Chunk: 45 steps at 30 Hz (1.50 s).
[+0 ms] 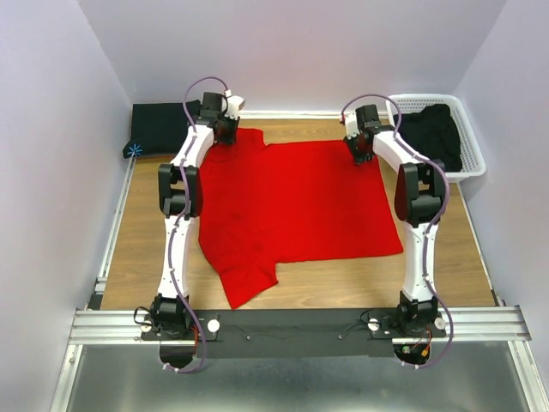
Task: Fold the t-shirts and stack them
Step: Flatten the tshirt out
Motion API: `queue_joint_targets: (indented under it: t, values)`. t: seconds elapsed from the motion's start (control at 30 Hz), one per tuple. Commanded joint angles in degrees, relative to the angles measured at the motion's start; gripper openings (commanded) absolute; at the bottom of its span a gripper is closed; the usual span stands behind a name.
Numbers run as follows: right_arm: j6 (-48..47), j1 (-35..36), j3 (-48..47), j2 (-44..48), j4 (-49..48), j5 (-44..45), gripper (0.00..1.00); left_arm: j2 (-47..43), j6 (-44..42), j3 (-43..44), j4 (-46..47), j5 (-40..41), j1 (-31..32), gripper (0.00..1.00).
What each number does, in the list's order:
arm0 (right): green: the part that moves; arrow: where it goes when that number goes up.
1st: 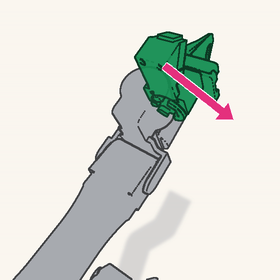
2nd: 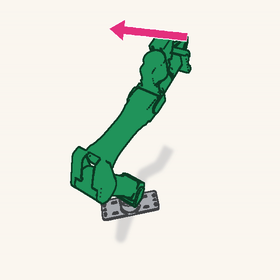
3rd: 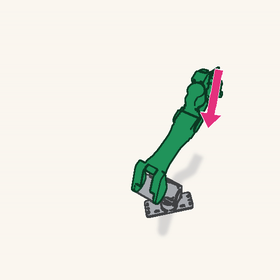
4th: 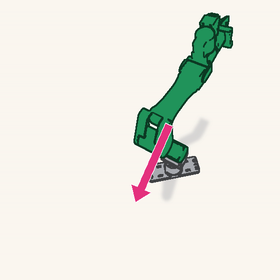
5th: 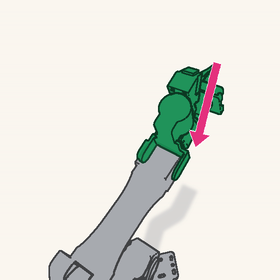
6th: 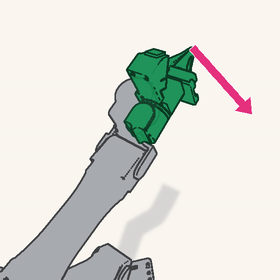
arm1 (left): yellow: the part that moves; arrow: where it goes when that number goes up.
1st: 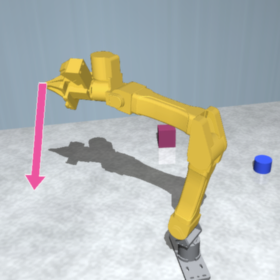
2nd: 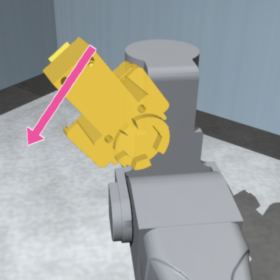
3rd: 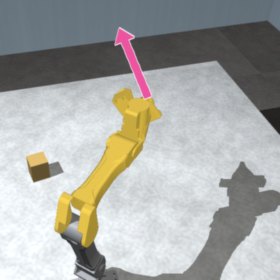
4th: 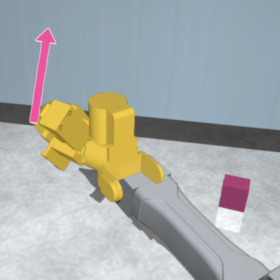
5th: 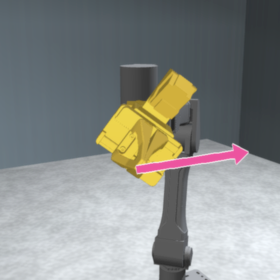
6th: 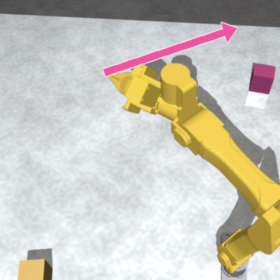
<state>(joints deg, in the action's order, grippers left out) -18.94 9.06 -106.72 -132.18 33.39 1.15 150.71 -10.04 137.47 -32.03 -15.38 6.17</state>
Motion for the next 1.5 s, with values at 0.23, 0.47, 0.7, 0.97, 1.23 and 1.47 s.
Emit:
queue_joint_targets:
  t: [0.23, 0.47, 0.7, 0.97, 1.23, 1.47]
  values:
    - [1.3, -0.1, -13.2, -13.1, 1.4, 4.7, 0.37, 2.7, -8.4, 7.5, 6.2, 8.7, 1.0, 0.49]
    - [2.9, -0.1, -5.8, -1.8, 2.1, 0.8, 0.51, -5.1, -6.5, 6.6, 11.8, 5.6, 1.5, 0.58]
    - [1.6, -0.1, 5.5, 9.8, 2.5, -0.8, 0.5, -11.6, 0.1, -4.3, 7.5, 7.5, 2.9, 0.38]
    - [-0.6, -0.1, 14.1, 15.1, 3.3, -0.9, 0.49, -8.2, 5.5, -4.9, -3.3, 8.9, 2.9, 0.05]
    - [-3.6, -0.1, 22.3, 17.7, 3.9, -0.4, 0.45, -4.1, 6.3, -5.1, -5.4, 13.3, 2.9, 0.0]
    - [-5.6, -0.1, 26.7, 17.0, 4.1, 1.5, 0.43, 1.7, 4.0, 2.4, -7.2, 13.4, 2.9, 0.0]
